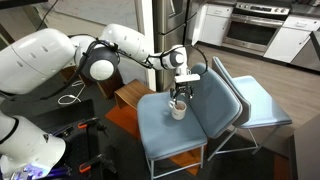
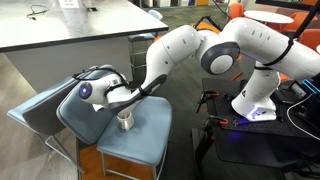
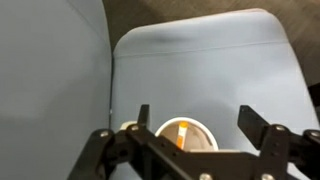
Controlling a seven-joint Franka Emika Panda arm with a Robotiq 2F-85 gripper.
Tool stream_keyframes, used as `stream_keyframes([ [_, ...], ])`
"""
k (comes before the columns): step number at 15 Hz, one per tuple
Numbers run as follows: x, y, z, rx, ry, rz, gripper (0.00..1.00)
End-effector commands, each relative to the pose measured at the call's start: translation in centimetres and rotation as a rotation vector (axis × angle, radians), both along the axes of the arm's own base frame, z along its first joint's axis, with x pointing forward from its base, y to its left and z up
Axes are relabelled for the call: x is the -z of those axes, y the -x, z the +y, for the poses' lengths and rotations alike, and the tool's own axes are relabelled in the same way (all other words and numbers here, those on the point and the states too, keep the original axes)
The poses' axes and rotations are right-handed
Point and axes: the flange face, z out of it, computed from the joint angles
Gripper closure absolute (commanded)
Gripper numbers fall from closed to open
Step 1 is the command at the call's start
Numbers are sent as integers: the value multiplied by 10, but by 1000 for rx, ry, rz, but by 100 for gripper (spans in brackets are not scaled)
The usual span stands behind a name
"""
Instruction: Put the marker into the mug.
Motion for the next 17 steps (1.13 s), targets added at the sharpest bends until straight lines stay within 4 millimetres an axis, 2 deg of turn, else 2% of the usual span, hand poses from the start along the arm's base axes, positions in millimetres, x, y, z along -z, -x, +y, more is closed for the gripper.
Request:
stream_keyframes([
  [1, -24, 4, -17, 56, -162, 89, 0],
  [4, -34, 1, -38, 106, -287, 96, 0],
  [7, -47, -2, -48, 101, -410, 69, 0],
  [12, -66, 2, -44, 81, -499, 40, 0],
  [17, -67, 16, -43, 72, -563, 43, 0],
])
